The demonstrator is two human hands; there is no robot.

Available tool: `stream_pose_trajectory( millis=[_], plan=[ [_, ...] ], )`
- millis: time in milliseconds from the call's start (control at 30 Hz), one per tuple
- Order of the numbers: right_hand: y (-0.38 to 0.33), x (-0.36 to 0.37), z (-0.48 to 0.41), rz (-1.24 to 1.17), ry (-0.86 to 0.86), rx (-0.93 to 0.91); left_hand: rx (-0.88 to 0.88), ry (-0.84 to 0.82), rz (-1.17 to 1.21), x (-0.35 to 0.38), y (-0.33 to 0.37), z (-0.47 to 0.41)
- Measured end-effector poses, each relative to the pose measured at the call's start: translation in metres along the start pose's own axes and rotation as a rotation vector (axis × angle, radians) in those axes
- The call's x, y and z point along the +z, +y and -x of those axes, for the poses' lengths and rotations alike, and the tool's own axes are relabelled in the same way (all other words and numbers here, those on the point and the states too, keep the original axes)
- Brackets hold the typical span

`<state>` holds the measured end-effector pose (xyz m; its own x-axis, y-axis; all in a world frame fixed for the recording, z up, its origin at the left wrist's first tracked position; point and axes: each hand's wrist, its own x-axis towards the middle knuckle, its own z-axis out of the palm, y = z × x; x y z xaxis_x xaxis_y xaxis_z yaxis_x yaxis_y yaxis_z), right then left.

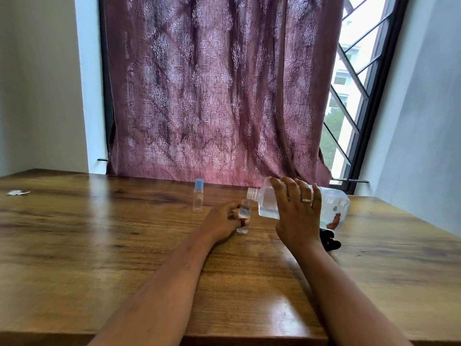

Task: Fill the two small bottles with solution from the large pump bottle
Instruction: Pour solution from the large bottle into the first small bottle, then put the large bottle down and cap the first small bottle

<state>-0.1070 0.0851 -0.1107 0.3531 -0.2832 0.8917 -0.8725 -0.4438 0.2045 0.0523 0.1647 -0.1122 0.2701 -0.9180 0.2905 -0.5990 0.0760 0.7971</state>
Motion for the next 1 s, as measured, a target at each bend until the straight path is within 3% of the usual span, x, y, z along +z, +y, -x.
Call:
stream_pose_trajectory(
  millis=[133,467,700,1000],
  plan=[
    [-0.002,-0.006,-0.003,-0.093,0.007,0.061,0.016,0.0,0.002,-0.001,0.002,0.002],
    [0.0,-0.015,-0.023,-0.693,0.082,0.531,0.02,-0.009,-0.005,0.0,0.0,-0.001],
    [0.014,0.008,-0.024,-1.069,-0.049,0.721,0.025,-0.03,-0.025,0.0,-0.007,-0.008],
    [0.038,0.018,-0.023,-1.176,-0.19,0.709,0.06,-0.032,-0.096,0.001,-0.008,-0.007]
  ],
)
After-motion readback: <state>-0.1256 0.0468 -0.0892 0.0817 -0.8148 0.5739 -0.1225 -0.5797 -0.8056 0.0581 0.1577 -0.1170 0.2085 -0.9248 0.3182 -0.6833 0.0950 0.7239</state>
